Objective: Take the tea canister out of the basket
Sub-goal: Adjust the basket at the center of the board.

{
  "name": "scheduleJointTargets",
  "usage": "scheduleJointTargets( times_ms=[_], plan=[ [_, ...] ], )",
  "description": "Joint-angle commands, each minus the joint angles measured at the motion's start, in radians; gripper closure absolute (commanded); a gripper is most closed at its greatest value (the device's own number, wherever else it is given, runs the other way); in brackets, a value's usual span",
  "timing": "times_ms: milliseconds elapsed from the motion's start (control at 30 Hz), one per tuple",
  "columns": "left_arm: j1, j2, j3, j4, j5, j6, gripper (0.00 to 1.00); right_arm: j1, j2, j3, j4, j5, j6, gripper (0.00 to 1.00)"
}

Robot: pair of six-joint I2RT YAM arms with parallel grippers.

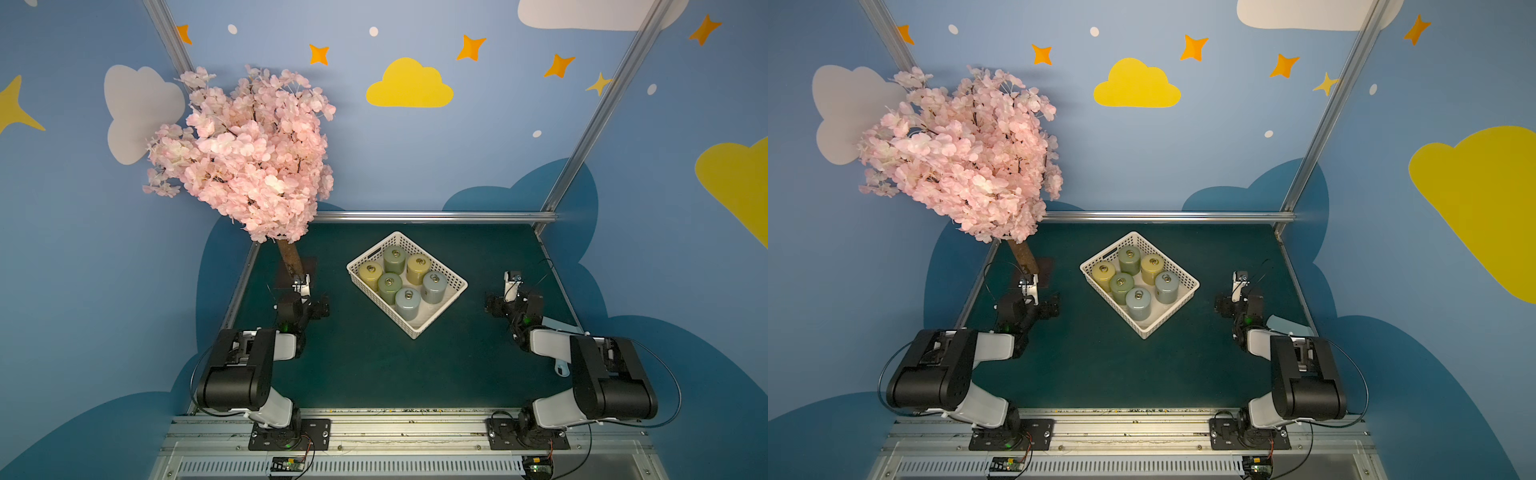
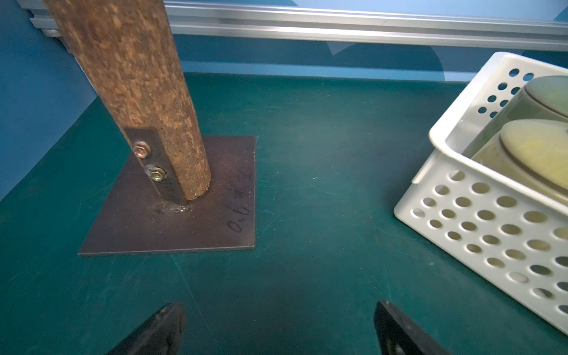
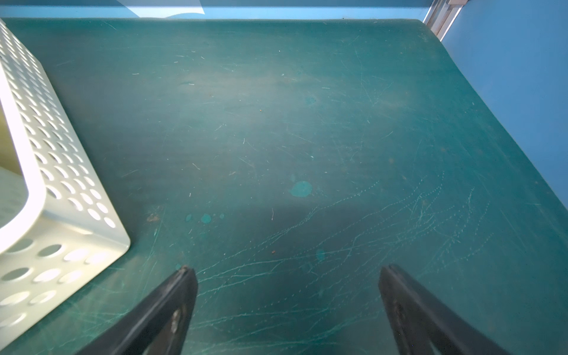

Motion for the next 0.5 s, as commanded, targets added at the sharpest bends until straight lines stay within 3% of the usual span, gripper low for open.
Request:
scheduleJointTargets(
  times_ms=[0,467],
  plan=[
    [0.000,-0.013,0.024,-0.007,0.014,0.013,0.00,0.004,-0.010,0.018,-0.003,-0.001,-0.006,0.02],
    [0.000,-0.012,0.027,-0.011,0.016,0.010,0.00,0.003,-0.011,0.020,-0.003,-0.005,-0.006,0.02]
  ],
)
